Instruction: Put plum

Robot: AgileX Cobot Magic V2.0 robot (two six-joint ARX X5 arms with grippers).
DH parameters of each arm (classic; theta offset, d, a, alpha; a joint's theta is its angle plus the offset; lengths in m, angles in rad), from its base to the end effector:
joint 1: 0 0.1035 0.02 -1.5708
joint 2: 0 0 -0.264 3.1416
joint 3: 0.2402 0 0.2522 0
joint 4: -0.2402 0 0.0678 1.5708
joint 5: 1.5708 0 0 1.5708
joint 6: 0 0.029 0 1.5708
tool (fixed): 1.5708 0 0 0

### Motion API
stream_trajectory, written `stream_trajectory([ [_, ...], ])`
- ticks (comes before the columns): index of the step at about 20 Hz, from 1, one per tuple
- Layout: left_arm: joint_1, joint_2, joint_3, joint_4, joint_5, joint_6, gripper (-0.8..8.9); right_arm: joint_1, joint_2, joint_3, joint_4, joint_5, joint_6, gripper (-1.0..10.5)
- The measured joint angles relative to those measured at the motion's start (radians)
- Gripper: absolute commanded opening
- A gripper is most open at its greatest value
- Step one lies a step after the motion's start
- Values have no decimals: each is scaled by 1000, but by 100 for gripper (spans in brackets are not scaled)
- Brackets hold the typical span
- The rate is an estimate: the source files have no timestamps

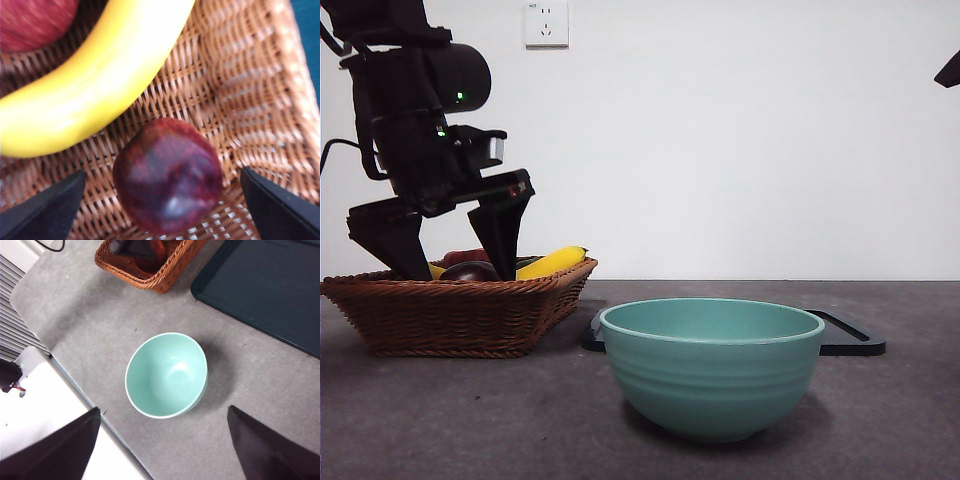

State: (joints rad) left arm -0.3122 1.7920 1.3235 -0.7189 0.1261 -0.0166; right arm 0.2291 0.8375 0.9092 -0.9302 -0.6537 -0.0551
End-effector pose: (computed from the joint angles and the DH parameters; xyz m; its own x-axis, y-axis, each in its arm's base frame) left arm 0.3412 -0.1140 0.2144 0.3145 -0.2337 -0.9200 0.3348 0.9342 -0.1228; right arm 0.1350 0.0496 0.3083 0.3672 0.7101 -0.6008 -0.6071 0.6723 0.4236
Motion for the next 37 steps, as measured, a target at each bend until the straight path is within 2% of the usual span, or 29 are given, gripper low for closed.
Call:
stream_trajectory([
  [3, -5, 10, 0, 5, 0, 0, 402, 0, 0, 0, 1, 0, 7, 409],
  [7, -12, 10, 0, 5, 0, 0, 246, 0, 0, 0, 3, 0, 8, 409],
  [14, -14, 3, 50, -50, 5, 0, 243, 0, 0, 0, 3, 0, 8, 409],
  [17, -40, -85, 92, -60, 44, 0, 243, 0, 0, 0, 3, 0, 8, 409],
  [22, -145, -313, 129, -95, 146, 0, 243, 0, 0, 0, 4, 3, 8, 409],
  [25, -248, -373, 129, -146, 166, 5, 244, 0, 0, 0, 3, 28, 10, 409],
  [32, -478, -293, 129, -182, 166, 64, 244, 0, -1, 1, 4, 76, 19, 409],
  [37, -537, -139, 129, -181, 161, 100, 244, -1, -36, 1, 4, 166, 51, 409],
])
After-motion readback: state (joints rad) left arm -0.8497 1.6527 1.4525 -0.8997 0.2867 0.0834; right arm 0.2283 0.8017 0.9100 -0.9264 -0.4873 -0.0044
